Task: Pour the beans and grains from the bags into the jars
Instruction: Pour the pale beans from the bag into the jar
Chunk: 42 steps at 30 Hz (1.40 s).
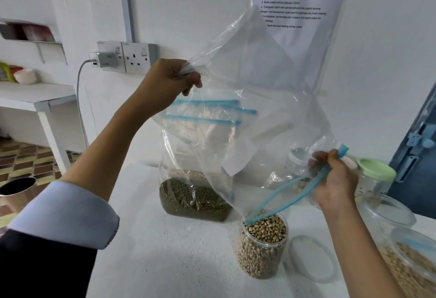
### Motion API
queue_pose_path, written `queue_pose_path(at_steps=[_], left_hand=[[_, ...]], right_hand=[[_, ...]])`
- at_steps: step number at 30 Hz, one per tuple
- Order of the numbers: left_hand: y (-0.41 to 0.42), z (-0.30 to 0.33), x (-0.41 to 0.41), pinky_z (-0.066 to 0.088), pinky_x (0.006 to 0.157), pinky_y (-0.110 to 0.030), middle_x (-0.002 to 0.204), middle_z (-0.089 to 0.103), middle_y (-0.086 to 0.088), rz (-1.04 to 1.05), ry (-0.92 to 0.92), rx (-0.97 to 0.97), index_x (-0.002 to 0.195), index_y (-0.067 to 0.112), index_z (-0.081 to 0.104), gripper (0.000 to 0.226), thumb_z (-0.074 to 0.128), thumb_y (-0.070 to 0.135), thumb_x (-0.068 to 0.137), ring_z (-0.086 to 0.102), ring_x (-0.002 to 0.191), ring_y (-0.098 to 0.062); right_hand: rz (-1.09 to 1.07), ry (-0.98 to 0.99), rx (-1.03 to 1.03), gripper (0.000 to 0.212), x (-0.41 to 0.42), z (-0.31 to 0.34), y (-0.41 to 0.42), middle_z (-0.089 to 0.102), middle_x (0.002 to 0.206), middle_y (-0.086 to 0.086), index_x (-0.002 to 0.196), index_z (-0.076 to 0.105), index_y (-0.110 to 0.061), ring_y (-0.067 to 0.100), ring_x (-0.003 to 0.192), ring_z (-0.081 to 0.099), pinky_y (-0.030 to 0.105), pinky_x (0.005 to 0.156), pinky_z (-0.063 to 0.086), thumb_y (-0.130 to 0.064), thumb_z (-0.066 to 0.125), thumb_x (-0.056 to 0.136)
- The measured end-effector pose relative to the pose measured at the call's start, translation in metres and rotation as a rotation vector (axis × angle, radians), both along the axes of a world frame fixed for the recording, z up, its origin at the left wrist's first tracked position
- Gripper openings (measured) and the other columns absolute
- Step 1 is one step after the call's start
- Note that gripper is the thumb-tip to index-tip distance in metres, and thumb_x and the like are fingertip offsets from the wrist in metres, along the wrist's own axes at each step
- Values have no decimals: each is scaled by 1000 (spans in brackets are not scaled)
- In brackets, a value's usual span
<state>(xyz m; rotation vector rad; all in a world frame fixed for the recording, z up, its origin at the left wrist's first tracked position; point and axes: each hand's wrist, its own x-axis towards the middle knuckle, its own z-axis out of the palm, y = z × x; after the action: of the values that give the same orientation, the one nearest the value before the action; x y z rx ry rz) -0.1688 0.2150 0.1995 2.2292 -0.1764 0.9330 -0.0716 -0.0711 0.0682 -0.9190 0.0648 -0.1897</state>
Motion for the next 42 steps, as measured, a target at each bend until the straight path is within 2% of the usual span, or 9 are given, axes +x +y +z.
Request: queue_pose_path(at_steps=[5,15,18,21,27,31,35,38,42], left_hand=[[0,1,1,35,53,-2,58,56,7,-8,-1,-4,89,3,68,16,54,9,94,49,50,4],[-3,1,1,36,54,-2,63,56,0,0,-4,12,90,1,69,17,56,11,93,49,50,4],[-2,2,0,35,54,-2,63,55,0,-6,-7,5,90,2,68,16,54,10,94,49,50,4],[-3,4,-1,35,53,-2,63,55,-1,-3,-11,7,89,2,68,16,54,8,93,48,49,4],[-2,5,-3,35,53,-2,62,53,-2,-6,-18,1,88,0,68,16,53,5,93,48,48,4],[-1,4,-4,34,53,-1,62,53,-1,-17,-18,-5,87,3,66,17,51,4,94,48,49,5],[11,2,1,34,51,-4,57,55,4,-31,-9,-60,82,6,66,19,51,2,94,48,48,3],[23,-1,10,34,48,-9,51,56,11,-54,26,-130,76,15,65,27,51,3,95,44,47,0],[31,-9,25,32,45,-11,47,56,10,-97,54,-241,74,15,64,30,48,1,95,41,44,-2]], right_hand=[[-42,-12,29,31,0,2,-1,61,49,-5,69,56,-13,7,43,53,22,51,48,-16,50,99],[36,-17,5,30,-2,0,1,63,51,-4,69,56,-11,8,43,55,20,50,49,-13,50,98],[-36,-25,30,29,0,3,-2,61,49,-6,70,55,-14,6,43,53,21,52,48,-14,50,99],[55,-39,11,30,-2,4,0,63,53,-4,70,56,-12,8,46,56,21,56,52,-14,50,99],[66,-36,21,31,1,5,-1,63,53,-3,70,57,-10,8,47,56,20,53,52,-15,49,99],[-39,-31,38,32,4,5,-2,63,53,-4,67,58,-13,10,47,53,23,60,49,-16,52,98],[-31,-28,52,31,6,11,-1,65,56,-2,68,59,-10,13,53,53,27,65,49,-17,53,98],[-58,-55,33,30,6,27,-2,65,56,0,70,59,-7,13,49,54,26,58,51,-17,53,98],[-120,-76,-80,29,7,51,-7,66,56,0,72,62,-7,14,48,56,26,56,52,-17,53,98]])
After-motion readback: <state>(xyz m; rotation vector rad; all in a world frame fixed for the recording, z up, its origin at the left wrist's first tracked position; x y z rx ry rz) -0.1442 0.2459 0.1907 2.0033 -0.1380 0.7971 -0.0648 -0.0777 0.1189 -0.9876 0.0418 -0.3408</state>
